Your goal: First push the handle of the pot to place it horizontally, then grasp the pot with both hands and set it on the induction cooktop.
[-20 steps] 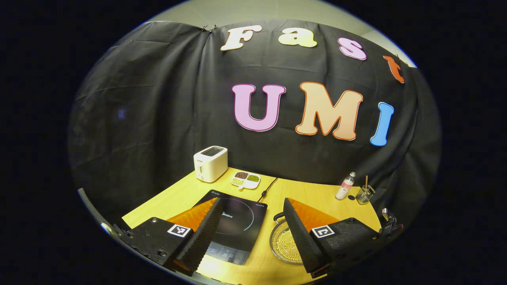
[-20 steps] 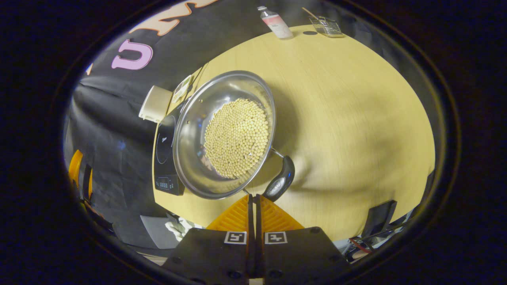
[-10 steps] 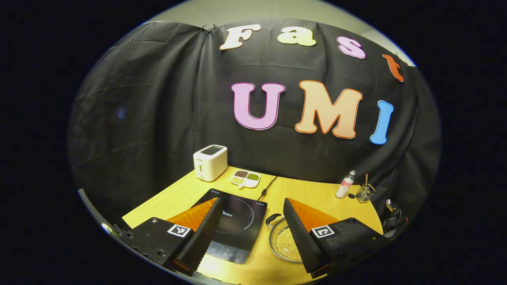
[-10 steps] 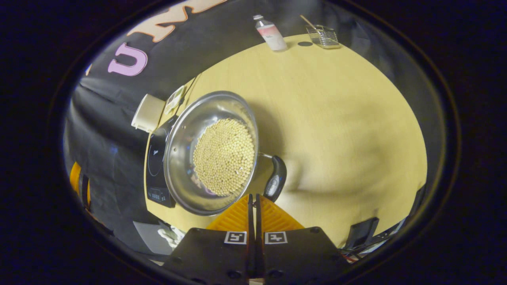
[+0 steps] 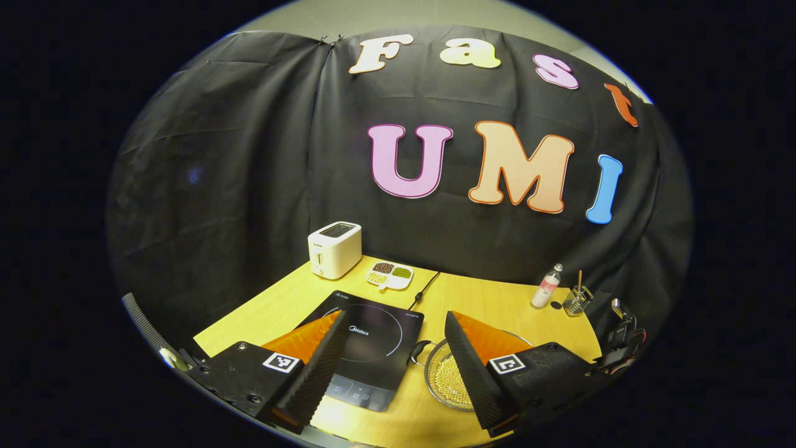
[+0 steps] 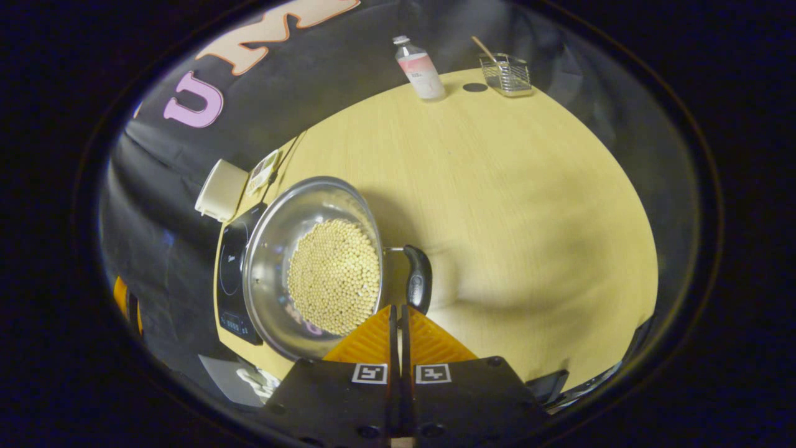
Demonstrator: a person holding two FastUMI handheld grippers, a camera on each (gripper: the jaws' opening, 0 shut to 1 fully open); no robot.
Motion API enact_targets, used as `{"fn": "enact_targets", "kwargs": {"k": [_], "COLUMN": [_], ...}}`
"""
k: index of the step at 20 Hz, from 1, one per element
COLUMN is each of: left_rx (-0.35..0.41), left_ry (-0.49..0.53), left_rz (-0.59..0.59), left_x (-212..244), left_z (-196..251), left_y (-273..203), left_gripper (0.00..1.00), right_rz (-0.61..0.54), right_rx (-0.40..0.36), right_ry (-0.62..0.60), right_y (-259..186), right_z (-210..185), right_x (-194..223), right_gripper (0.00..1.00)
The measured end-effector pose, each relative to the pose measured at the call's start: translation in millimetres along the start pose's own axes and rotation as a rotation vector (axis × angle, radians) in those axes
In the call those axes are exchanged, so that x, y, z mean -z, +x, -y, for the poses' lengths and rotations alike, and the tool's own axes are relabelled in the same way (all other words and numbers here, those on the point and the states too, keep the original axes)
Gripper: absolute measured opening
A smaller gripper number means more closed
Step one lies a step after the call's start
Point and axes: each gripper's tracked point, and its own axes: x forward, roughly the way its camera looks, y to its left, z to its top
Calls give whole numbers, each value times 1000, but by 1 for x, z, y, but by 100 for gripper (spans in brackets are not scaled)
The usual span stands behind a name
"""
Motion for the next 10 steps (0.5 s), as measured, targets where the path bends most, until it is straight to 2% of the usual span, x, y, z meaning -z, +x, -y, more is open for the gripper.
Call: {"fn": "enact_targets", "kwargs": {"k": [3, 4, 5, 6, 10], "left_rx": [-1, -3, -5, -6, -9], "left_ry": [2, 4, 4, 4, 6], "left_rz": [-4, -6, -6, -10, -29], "left_x": [0, 0, 0, 2, 6], "left_z": [1, 1, 0, 0, -1], "left_y": [2, 1, 2, 3, 8], "left_gripper": [95, 95, 91, 95, 95], "right_rz": [5, 2, 0, -3, -9], "right_rx": [58, 59, 58, 57, 39], "right_ry": [-35, -36, -32, -31, -9], "right_y": [7, 7, 9, 10, 9], "right_z": [13, 14, 15, 14, 13], "right_x": [-9, -10, -11, -12, -15], "right_gripper": [3, 3, 3, 3, 3]}}
